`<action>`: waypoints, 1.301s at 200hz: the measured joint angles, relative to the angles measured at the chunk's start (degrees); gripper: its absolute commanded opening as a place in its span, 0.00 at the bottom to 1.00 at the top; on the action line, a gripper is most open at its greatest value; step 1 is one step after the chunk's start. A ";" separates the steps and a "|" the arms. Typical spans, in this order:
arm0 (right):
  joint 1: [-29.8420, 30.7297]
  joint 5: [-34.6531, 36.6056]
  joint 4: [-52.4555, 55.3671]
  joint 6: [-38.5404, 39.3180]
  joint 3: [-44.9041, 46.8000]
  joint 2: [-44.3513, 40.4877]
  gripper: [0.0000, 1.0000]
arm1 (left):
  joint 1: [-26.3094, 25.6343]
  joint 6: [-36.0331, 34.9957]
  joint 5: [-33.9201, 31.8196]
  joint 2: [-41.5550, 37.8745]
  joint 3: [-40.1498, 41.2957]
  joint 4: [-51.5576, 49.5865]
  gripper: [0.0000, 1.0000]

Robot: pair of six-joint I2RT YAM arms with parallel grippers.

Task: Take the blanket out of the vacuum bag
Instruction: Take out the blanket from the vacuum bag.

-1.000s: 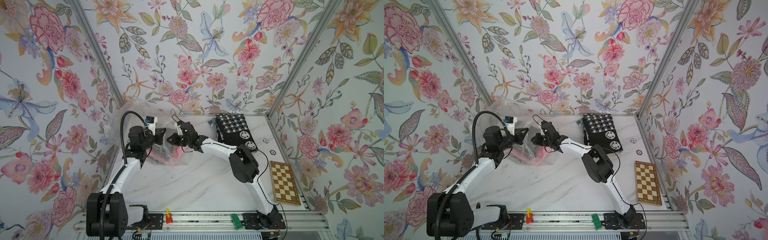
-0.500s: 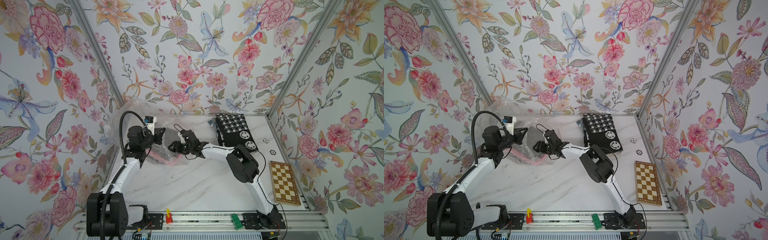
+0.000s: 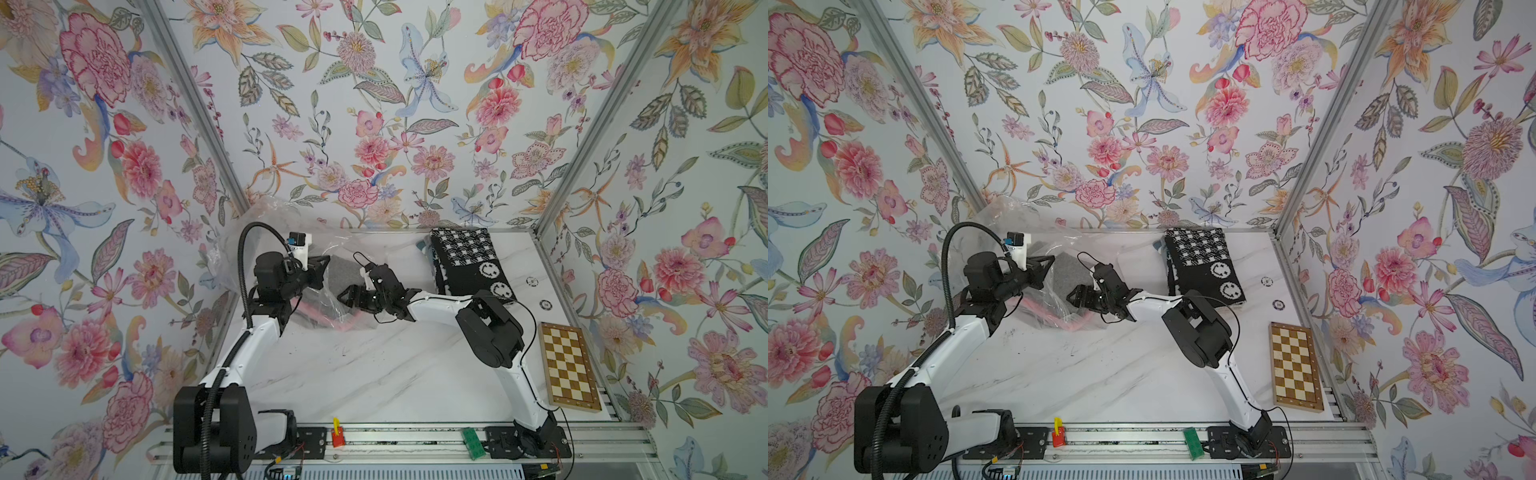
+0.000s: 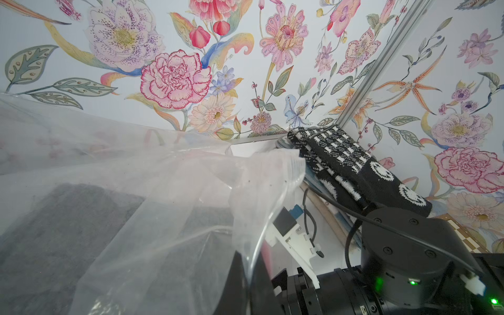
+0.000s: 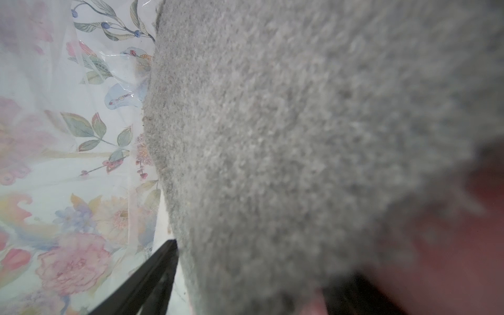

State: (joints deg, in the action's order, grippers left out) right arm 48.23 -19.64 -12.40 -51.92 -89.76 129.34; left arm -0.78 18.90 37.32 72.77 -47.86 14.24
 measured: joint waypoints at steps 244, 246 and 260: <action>0.35 -2.34 6.64 -0.35 -19.63 9.20 0.00 | 1.60 1.09 0.24 0.00 0.00 0.96 0.01; 0.35 -2.34 6.73 -0.35 -19.78 9.20 0.00 | 1.66 1.09 0.26 0.00 0.00 0.96 0.01; 0.55 -2.29 7.45 -0.15 -20.85 9.09 0.00 | 1.95 1.09 0.26 0.00 0.00 1.09 0.01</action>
State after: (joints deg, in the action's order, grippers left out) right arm 48.77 -21.93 -4.95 -52.07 -110.61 138.43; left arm 1.17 19.99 37.58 72.77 -47.86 15.33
